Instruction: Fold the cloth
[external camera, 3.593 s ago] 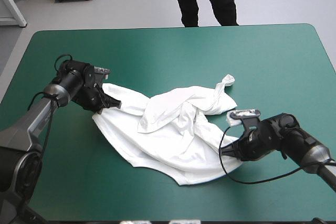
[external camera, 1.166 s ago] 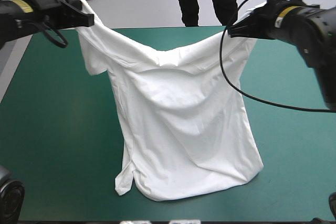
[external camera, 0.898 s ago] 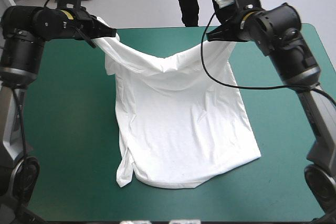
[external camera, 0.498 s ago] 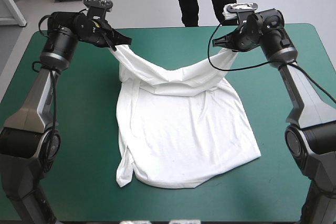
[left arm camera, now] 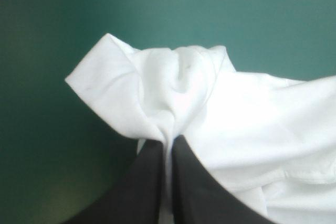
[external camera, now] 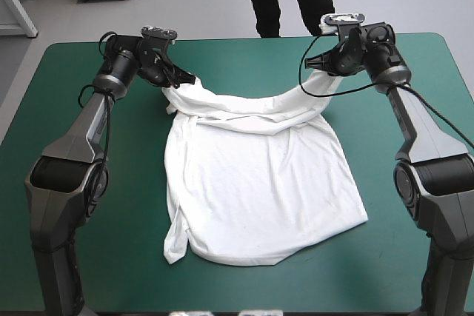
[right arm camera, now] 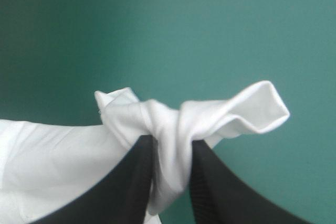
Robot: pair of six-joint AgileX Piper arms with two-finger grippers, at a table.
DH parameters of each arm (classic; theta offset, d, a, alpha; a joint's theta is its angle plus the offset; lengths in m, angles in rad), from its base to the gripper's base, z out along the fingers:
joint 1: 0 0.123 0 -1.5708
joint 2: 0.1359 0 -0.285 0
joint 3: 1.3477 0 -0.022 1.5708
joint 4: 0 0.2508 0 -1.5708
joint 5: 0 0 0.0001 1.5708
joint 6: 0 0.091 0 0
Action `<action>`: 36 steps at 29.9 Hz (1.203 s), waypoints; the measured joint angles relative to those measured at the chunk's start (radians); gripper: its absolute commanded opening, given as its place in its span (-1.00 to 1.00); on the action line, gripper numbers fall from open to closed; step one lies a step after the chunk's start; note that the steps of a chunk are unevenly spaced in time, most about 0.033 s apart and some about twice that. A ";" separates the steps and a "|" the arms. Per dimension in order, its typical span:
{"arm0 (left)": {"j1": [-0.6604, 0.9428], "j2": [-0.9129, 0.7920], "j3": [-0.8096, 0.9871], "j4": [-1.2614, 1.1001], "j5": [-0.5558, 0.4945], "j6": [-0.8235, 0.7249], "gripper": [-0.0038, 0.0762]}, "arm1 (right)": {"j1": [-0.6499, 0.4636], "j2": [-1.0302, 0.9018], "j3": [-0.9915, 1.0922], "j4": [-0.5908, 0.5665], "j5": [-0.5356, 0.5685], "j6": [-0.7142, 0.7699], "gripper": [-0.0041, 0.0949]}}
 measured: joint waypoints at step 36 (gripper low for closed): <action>-0.079 -1.002 0.367 0.118 0.250 -0.046 0.46 | -0.002 -0.816 0.425 0.071 0.282 -0.071 0.16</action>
